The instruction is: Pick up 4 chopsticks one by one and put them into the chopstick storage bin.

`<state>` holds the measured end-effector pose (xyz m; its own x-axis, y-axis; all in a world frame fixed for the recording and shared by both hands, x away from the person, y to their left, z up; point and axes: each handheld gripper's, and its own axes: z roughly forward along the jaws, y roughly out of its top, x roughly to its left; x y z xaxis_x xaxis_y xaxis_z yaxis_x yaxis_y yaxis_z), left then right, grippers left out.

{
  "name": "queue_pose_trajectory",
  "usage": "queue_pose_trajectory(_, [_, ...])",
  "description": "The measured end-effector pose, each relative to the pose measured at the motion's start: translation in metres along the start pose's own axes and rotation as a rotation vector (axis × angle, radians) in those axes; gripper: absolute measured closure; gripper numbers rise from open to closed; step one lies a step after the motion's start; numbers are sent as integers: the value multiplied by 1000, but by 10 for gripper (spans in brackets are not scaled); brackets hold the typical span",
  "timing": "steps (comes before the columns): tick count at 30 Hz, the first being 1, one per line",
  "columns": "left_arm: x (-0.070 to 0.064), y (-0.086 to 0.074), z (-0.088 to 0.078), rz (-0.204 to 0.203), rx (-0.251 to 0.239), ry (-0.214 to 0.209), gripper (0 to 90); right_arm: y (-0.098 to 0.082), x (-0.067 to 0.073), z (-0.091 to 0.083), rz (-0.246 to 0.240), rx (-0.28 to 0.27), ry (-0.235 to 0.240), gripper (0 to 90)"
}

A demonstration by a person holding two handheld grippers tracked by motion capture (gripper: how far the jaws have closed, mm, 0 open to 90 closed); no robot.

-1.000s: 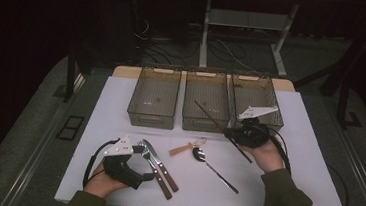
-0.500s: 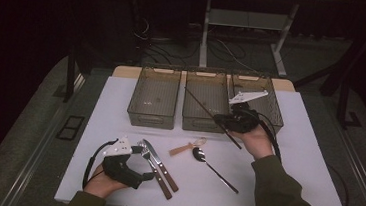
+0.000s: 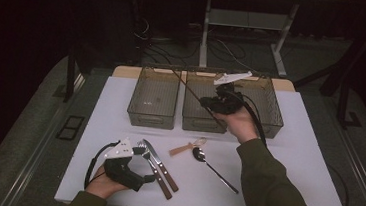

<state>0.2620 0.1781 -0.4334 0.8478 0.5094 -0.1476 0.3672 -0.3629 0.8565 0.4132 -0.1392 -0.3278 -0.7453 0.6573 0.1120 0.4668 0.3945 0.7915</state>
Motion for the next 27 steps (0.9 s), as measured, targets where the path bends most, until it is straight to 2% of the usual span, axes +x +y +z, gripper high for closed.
queue_pose_trajectory(6, [0,1,3,-6,-5,1,0,22,2,14,4,-24,-9,854])
queue_pose_trajectory(13, [0,2,4,-13,-6,-4,0,40,4,30,34,-64,-12,854])
queue_pose_trajectory(21, [-2,3,5,-18,-11,-12,0,53,9,60,58,-64,-7,853])
queue_pose_trajectory(27, [-1,3,4,-23,-24,-14,0,66,16,85,57,-57,-16,853])
